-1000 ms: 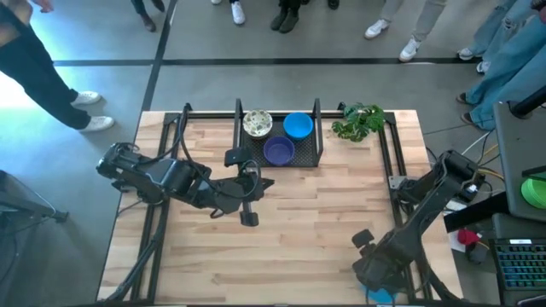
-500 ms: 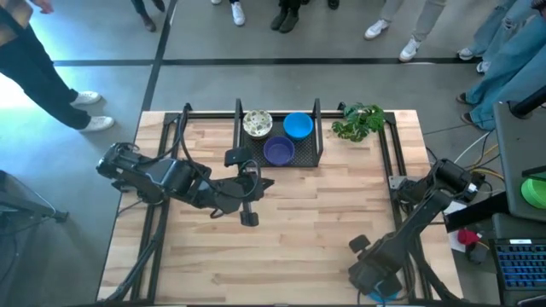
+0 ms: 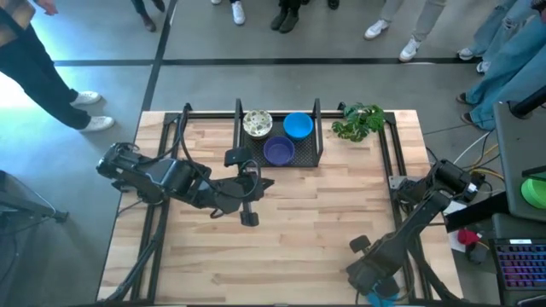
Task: Pick & Place Mini bowls
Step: Stack the blue bowl on top of the blue bowls on the shelf
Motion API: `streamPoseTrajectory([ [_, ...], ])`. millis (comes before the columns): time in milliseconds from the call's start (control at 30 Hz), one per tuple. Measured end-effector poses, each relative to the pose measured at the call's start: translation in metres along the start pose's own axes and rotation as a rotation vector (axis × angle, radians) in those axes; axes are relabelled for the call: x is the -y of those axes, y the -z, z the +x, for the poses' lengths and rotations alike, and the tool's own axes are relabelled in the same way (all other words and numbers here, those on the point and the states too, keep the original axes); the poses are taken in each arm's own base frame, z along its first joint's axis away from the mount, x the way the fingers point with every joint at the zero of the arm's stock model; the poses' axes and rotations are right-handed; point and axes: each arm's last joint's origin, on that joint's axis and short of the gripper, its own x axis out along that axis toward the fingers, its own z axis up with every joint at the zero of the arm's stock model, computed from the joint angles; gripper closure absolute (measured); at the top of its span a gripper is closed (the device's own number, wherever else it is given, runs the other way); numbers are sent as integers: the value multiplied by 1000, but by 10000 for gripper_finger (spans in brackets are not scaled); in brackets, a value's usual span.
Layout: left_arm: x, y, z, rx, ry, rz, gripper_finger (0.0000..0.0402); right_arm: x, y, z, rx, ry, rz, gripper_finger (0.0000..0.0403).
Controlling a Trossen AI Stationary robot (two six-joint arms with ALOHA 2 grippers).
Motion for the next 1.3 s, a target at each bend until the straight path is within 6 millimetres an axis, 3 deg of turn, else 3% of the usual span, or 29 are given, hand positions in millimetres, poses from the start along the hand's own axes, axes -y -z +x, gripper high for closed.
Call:
streamPoseTrajectory([
  [133, 0, 0, 0, -1, 0, 6, 402, -1, 2, -6, 8, -3, 60, 394],
  [300, 0, 0, 0, -2, 0, 25, 402, -2, 5, -31, 39, -7, 168, 394],
  [667, 0, 0, 0, -2, -1, 52, 402, 4, 19, -119, 295, -28, 357, 395],
  [967, 0, 0, 0, -2, -1, 74, 402, 49, 33, -185, 473, -2, 460, 395],
  [1300, -1, 0, -1, 0, -17, 55, 402, 125, 47, -238, 577, 97, 548, 395],
])
